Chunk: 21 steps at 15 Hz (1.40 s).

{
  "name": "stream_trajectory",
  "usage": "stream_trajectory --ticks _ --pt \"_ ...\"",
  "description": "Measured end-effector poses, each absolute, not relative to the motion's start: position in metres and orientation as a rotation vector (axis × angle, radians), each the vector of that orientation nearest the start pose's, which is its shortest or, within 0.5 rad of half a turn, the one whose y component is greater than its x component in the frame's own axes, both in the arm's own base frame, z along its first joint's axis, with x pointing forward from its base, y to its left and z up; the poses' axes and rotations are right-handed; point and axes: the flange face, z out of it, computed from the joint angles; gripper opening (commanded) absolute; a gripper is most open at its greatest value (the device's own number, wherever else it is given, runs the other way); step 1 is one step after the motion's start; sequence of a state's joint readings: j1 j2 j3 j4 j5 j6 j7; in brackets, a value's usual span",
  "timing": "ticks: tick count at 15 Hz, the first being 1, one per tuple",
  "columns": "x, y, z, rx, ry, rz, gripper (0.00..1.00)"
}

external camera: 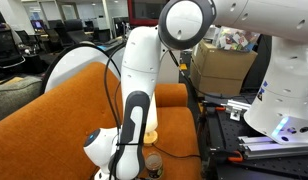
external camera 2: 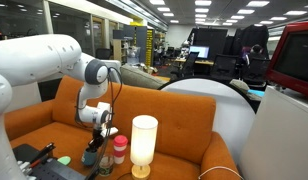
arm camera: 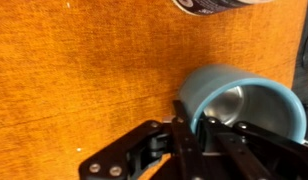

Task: Move the grey mug towards the end of the couch

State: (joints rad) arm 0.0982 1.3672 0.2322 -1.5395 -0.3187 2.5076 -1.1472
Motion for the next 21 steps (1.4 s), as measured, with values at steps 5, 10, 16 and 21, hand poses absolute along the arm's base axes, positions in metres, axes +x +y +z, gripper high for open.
stream_trajectory --ticks 5,10,16,21 --pt "0.494 0.196 -0.160 1.999 2.789 -0.439 0.03" --pt "0.480 0.198 -0.161 1.744 3.040 -0.379 0.03" --pt "0.466 0.208 -0.167 1.544 3.171 -0.343 0.03" --pt "0.458 0.226 -0.167 1.427 3.209 -0.260 0.03"
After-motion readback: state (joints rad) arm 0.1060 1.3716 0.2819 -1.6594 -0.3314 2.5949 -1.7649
